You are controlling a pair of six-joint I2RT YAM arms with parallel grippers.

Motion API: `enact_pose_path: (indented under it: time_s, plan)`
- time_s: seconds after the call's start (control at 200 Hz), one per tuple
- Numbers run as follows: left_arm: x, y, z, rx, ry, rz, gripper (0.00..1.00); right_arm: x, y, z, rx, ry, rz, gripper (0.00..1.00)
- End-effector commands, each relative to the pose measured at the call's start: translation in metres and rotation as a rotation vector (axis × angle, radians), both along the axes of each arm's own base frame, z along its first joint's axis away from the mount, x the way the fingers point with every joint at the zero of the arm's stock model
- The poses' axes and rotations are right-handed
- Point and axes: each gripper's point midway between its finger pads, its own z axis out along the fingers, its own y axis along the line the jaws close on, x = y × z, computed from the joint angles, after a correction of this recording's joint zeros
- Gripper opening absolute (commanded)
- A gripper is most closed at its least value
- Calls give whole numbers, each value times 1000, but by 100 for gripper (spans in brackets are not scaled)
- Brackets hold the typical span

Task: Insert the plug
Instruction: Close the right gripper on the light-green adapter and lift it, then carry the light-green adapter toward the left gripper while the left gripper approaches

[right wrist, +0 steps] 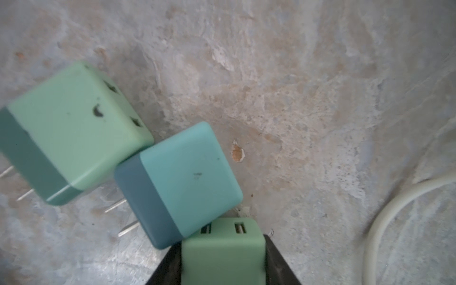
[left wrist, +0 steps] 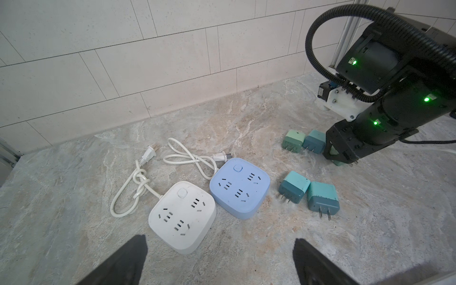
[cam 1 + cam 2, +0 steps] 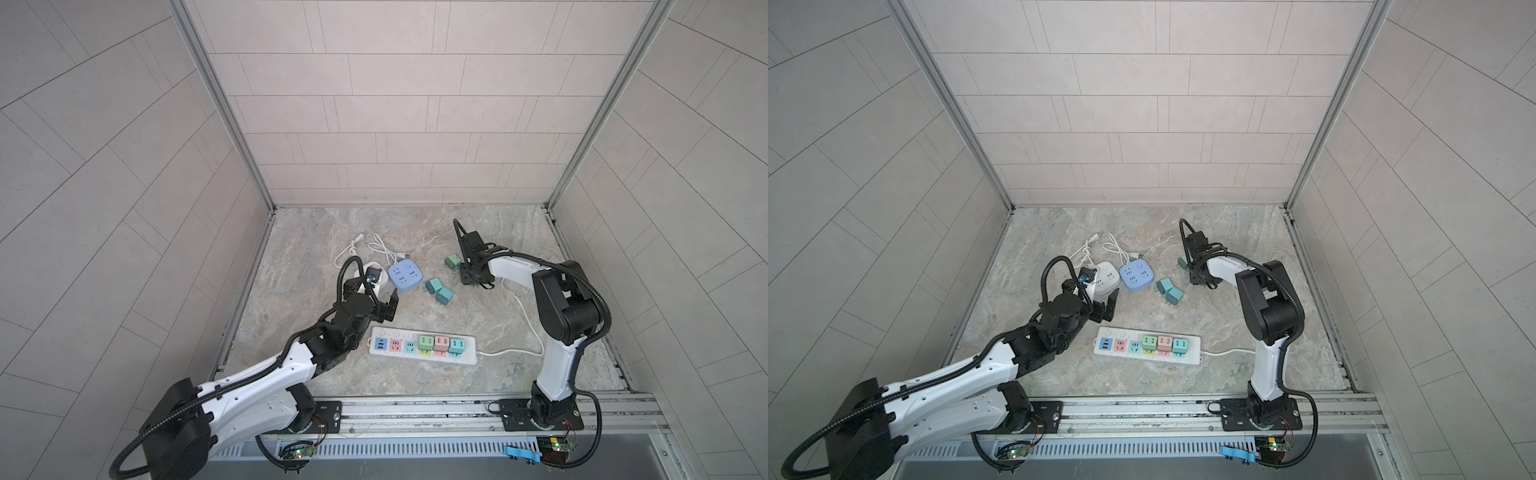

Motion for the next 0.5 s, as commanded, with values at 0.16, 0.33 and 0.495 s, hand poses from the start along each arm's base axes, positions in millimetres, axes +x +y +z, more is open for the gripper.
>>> enact_pose_path:
  time_s: [0.16, 0.33, 0.495]
  plan:
    - [0, 2, 6, -56, -12, 18, 100, -17, 4, 14, -165, -53, 50, 33]
    - [0, 3, 7, -53, -10, 22, 100, -22, 3, 29, -123, -139, 45, 30]
    - [1, 2, 5, -52, -9, 24, 100, -31, 0, 45, -76, -235, 44, 26]
